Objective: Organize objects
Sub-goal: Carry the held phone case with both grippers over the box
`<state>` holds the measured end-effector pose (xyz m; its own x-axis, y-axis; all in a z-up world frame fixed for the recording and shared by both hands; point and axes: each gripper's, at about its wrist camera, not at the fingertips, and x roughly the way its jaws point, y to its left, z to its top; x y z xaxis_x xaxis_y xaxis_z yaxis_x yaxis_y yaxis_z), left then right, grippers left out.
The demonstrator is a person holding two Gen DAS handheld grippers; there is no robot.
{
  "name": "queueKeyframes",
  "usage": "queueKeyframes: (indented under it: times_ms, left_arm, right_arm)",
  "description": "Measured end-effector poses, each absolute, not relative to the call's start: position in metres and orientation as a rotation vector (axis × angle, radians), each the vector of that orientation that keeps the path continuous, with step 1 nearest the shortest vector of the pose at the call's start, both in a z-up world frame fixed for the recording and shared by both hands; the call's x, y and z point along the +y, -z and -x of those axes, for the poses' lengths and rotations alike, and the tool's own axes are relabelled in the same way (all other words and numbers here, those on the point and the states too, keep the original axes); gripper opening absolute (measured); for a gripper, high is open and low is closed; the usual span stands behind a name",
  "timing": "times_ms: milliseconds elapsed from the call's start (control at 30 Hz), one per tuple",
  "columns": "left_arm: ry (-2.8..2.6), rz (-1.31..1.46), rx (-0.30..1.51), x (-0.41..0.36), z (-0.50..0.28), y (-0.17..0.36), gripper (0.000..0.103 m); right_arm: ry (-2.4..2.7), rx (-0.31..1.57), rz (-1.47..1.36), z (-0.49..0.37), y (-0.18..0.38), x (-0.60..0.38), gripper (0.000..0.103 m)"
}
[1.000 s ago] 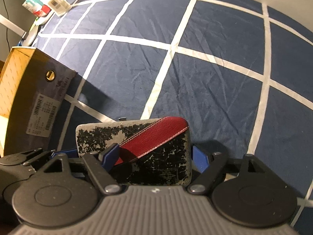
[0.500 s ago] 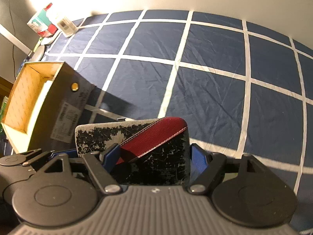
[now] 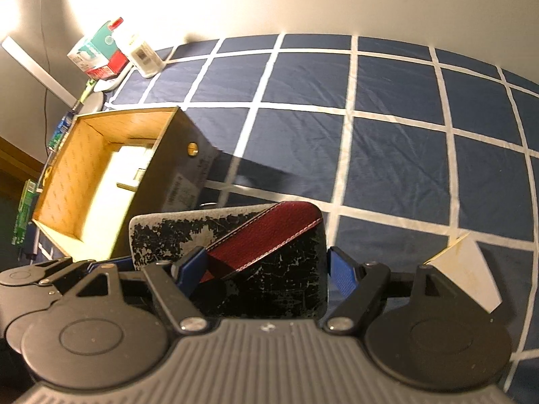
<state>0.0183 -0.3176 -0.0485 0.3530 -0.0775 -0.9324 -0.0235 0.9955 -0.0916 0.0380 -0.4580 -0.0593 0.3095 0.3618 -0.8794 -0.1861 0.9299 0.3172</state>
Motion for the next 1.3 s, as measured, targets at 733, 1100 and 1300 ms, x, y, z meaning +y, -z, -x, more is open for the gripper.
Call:
queueKeyframes:
  times_ms: [733,1100,1300]
  left_arm:
    - [0.120,-0.032,1.204,-0.163,-0.035,0.014,0.083]
    - [0.173,-0.054,1.245,-0.098,-0.058,0.023,0.083]
    - [0.194,-0.053,1.286,-0.071,-0.073,0.038,0.083]
  right_arm:
    - [-0.273,1.159,-0.288,-0.029,0.038,-0.300,0.076]
    - [-0.210,1.179,-0.326,-0.040,0.048,-0.235,0.076]
    - [-0.187,1.218,-0.332,-0.052,0.063,-0.209,0.076]
